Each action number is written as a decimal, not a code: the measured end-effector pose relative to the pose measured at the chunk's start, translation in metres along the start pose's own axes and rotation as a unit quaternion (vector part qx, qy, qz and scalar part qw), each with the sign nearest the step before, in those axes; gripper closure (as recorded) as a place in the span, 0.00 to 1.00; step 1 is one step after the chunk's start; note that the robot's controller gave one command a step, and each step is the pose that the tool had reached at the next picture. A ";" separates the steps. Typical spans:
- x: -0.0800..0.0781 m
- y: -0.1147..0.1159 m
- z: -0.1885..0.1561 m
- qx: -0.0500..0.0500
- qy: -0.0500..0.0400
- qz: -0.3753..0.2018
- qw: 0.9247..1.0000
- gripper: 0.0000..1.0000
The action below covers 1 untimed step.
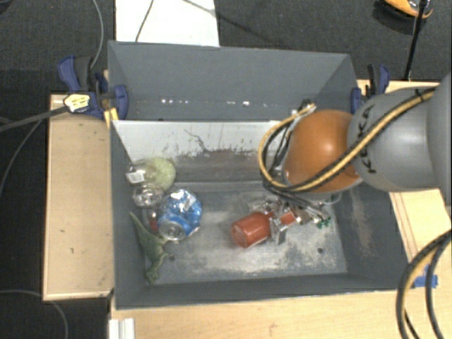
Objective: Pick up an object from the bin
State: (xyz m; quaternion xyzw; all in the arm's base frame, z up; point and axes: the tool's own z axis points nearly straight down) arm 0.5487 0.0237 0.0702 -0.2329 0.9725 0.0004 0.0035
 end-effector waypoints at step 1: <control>0.001 0.000 -0.003 0.000 0.000 0.000 1.000 1.00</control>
Offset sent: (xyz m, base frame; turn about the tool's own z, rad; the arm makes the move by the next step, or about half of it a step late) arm 0.0000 -0.0002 0.0316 0.0000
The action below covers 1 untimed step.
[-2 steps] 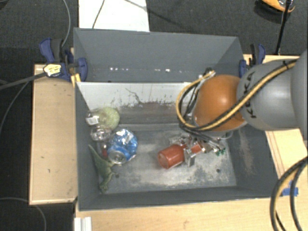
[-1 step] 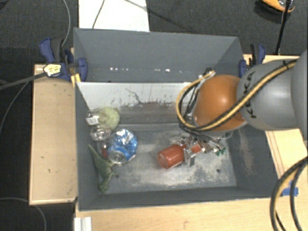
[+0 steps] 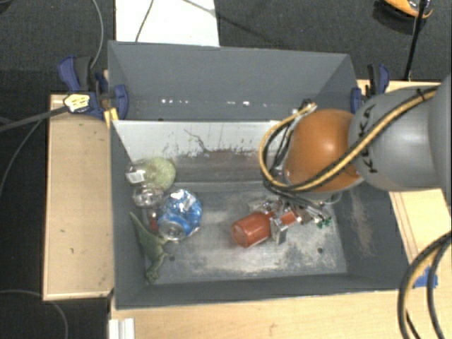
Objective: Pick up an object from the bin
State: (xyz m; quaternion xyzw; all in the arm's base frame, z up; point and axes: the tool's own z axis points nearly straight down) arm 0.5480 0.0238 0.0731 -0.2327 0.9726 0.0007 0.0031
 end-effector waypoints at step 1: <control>0.000 0.000 -0.010 0.000 0.000 0.000 1.000 1.00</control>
Offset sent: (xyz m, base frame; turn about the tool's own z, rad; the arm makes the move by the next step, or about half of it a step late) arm 0.0000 -0.0001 0.0779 0.0000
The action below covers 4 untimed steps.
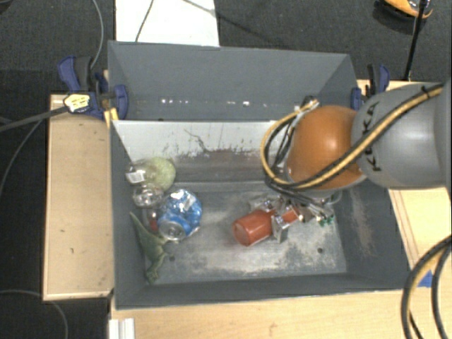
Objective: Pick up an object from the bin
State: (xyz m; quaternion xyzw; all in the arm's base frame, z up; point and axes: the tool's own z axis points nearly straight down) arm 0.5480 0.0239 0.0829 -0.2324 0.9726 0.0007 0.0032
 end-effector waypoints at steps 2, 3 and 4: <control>0.000 0.000 -0.032 0.000 0.001 0.001 1.000 1.00; -0.001 -0.001 -0.045 0.001 -0.002 0.001 1.000 1.00; -0.001 0.000 -0.054 0.001 -0.001 0.001 1.000 1.00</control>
Offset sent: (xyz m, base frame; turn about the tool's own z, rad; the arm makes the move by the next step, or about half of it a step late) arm 0.0001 0.0000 0.0349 0.0000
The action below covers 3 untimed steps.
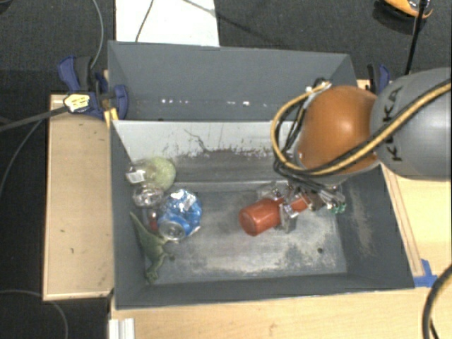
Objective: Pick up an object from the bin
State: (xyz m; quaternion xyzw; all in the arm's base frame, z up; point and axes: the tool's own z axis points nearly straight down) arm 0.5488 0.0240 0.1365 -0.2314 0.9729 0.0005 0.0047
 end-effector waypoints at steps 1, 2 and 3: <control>-0.001 0.000 -0.008 0.000 -0.001 0.001 1.000 1.00; 0.000 0.000 -0.015 0.000 0.000 0.001 1.000 1.00; -0.001 0.000 -0.025 0.000 -0.001 0.002 1.000 1.00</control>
Offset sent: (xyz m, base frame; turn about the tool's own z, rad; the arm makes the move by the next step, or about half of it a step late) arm 0.0001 -0.0001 0.0451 0.0000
